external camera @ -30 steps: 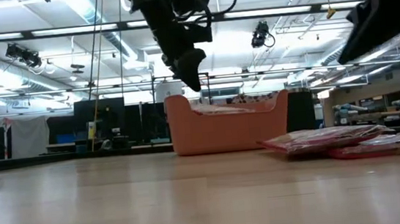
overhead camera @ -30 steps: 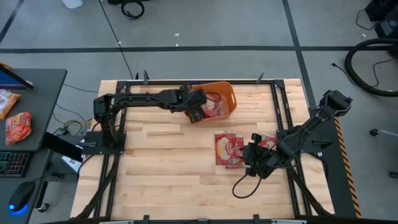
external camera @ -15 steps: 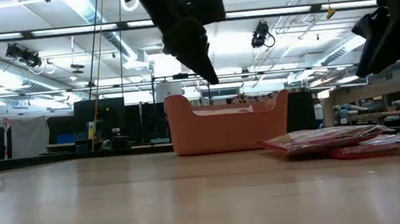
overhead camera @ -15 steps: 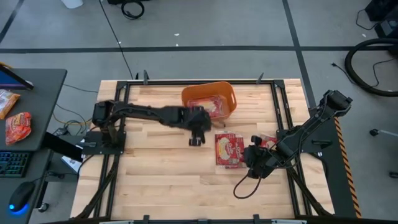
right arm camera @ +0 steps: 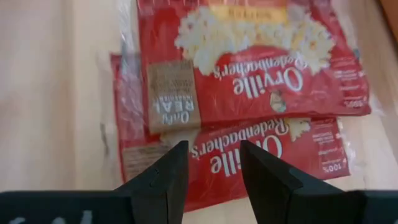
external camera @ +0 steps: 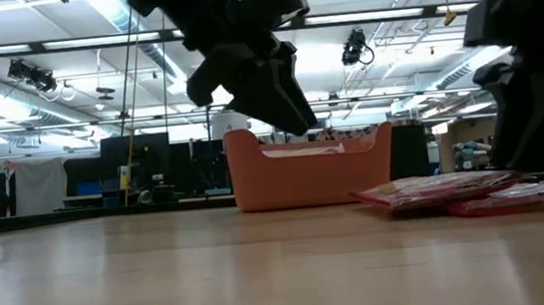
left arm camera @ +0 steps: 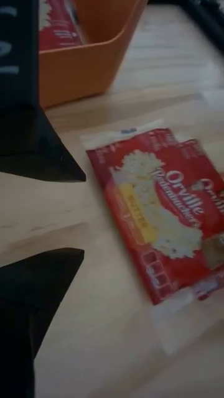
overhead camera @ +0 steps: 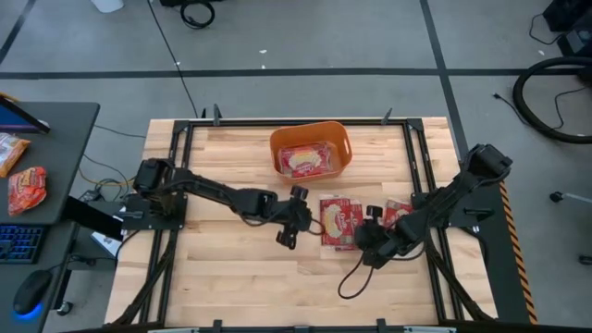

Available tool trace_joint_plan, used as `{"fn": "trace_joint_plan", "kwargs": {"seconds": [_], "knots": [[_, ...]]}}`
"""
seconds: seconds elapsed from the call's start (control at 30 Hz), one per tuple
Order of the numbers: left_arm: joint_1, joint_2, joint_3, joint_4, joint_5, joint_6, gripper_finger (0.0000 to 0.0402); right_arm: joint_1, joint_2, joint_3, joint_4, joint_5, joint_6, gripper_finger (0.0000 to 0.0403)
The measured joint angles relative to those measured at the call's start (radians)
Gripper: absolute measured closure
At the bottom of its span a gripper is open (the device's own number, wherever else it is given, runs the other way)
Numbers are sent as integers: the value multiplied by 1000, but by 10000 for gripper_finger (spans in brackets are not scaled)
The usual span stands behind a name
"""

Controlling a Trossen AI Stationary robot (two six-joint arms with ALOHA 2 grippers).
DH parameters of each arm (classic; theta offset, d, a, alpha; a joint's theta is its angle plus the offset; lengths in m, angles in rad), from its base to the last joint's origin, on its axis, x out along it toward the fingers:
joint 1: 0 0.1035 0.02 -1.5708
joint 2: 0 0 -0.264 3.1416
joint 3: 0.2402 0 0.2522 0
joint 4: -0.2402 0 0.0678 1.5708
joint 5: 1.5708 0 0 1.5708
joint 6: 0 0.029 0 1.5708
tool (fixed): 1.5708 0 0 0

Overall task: Sort popcorn bags into baskets
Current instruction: Put the red popcorn bag into the orange bin

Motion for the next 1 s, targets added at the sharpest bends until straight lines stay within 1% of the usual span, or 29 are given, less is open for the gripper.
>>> {"fn": "trace_joint_plan", "kwargs": {"seconds": [0.07, 0.17, 0.27, 0.37, 0.47, 0.67, 0.83, 0.93, 1.0], "knots": [[-11, 0, -27, 46, -27, 2, 213, -17, 28, 0, -2, 3, -1, 253], [-16, 0, -44, 54, -56, 10, 213, -49, 50, 0, -13, 29, 7, 253], [-18, 0, -50, 20, -63, 34, 213, -84, 54, 0, -11, 55, -9, 253], [-18, 0, -50, -8, -72, 37, 213, -122, 54, 0, -9, 118, -12, 253], [-22, 0, -50, -45, -73, 37, 214, -159, 67, 0, 56, 124, -68, 253], [-43, 0, -50, -77, -73, 37, 214, -216, 165, 0, 384, -1, -303, 253], [-66, 0, -49, -92, -72, 25, 214, -244, 235, 1, 653, -72, -439, 253], [-75, 0, -49, -119, -42, -2, 214, -246, 228, 3, 727, -143, -507, 253], [-80, 0, -49, -152, -10, -8, 214, -243, 201, 5, 699, -153, -522, 253]]}}
